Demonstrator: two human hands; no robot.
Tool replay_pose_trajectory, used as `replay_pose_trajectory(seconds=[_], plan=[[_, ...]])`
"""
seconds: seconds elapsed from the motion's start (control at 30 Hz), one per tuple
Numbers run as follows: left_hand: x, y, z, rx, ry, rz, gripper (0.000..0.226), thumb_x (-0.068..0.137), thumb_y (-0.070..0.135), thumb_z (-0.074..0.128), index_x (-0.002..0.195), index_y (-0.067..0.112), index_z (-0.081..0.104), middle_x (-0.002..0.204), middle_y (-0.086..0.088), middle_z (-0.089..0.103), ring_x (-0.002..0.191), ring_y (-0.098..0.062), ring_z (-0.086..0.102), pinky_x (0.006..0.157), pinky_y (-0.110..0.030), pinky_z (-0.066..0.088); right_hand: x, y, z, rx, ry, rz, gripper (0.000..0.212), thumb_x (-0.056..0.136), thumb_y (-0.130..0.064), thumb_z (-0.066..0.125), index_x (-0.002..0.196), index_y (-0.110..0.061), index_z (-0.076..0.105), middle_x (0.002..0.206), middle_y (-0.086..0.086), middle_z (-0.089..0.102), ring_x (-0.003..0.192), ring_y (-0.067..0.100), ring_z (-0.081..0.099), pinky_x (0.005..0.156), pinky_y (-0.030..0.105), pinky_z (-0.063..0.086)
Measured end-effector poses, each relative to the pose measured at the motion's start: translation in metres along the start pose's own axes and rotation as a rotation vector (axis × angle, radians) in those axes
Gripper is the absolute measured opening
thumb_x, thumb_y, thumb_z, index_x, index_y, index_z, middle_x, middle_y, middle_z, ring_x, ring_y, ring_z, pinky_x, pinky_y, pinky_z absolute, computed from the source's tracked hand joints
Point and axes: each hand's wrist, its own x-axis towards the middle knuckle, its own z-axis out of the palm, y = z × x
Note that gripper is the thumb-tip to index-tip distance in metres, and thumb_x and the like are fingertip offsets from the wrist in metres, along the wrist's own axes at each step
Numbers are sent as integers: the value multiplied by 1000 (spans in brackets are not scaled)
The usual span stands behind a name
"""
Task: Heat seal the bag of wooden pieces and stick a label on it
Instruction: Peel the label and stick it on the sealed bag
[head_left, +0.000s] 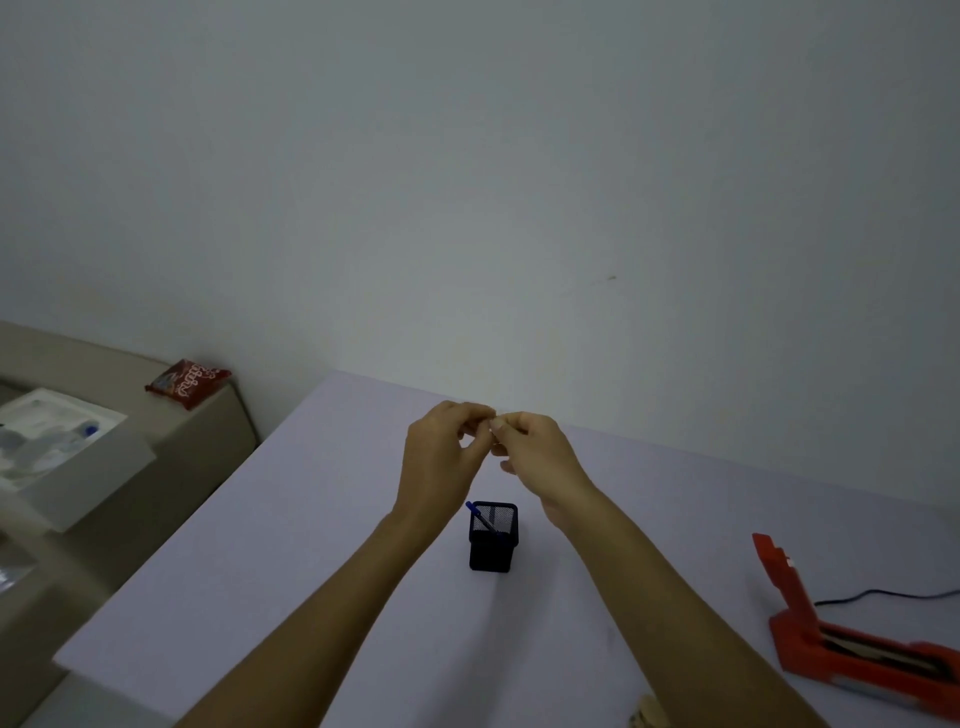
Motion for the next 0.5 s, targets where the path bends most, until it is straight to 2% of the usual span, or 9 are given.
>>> replay_pose_trajectory(seconds=[0.07,0.13,0.23,0.3,0.4,0.5], plan=[[-2,0,1,-4,7,-44,22,90,17,63,111,14,68,90,3,69,75,7,57,74,-6,48,1,4,2,127,-74,74,27,100,-29,48,106,-12,68,110,1,70,101,13,65,85,28,53],[-5,-3,1,-22,7,-100,29,89,20,64,119,19,63,84,8,66,75,3,58,72,-9,48,1,9,3,253,-115,141,28,98,-30,52,111,-10,67,112,3,69,103,16,65,80,26,53],[-8,-9,-1,-50,0,-170,35,87,19,67,121,19,60,77,10,62,73,-2,59,70,-5,45,1,18,4,424,-66,283,26,98,-20,54,115,-4,63,107,10,67,96,19,66,75,27,53],[-12,-14,-3,-52,4,-205,35,87,17,66,122,18,60,74,10,62,71,-2,58,70,-3,43,2,26,5,498,-43,370,21,98,-15,51,111,-2,62,100,10,65,89,20,66,73,29,53],[-17,-23,-6,-79,15,-252,35,87,15,66,121,17,60,72,7,63,70,-4,59,70,-3,43,2,41,7,565,-35,470,17,98,-13,52,102,0,62,88,8,63,78,19,65,66,28,50],[-25,-34,-9,-109,20,-293,35,86,14,66,120,19,59,72,7,63,75,-3,59,71,-5,45,3,64,15,596,-48,560,16,98,-12,52,100,0,62,83,8,64,75,19,64,66,29,50]])
